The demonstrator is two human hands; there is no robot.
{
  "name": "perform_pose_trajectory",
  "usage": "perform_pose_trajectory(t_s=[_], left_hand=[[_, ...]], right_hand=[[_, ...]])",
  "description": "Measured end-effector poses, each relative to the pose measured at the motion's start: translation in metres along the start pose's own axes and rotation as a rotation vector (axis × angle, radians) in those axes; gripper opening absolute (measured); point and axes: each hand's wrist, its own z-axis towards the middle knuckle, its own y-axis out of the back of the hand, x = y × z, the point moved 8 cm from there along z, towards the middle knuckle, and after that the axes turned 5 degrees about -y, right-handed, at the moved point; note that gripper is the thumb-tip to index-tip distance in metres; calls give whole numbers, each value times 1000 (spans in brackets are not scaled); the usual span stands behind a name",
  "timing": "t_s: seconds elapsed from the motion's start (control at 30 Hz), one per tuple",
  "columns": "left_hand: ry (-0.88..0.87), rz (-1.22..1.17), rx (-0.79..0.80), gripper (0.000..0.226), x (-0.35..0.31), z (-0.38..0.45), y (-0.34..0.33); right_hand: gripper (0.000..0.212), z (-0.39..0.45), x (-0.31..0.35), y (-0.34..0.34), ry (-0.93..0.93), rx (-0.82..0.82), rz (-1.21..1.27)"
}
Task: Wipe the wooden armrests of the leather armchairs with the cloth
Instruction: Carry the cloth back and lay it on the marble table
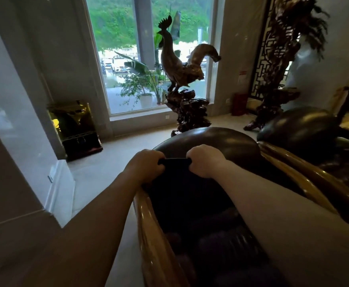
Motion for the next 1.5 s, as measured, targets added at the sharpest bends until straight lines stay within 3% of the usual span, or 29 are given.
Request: perform_pose_trajectory(t_s=[0.3, 0.53, 1.17, 1.37, 1.5], left_hand=[[-140, -55, 119, 23, -81, 51, -43], [-256, -36, 189, 25, -177, 94, -86], [-494, -39, 245, 22, -491, 162, -173], [-634, -93, 212, 22, -587, 165, -196], [-723, -114, 282, 21, -652, 163, -216]], right_hand=[[6, -39, -93, -6, -163, 35, 8], [19, -87, -189, -1, -278, 20, 9], [9, -263, -461, 25, -543, 0, 59], [17, -334, -531, 31, -650, -22, 76], [18, -387, -570, 34, -748, -42, 56]])
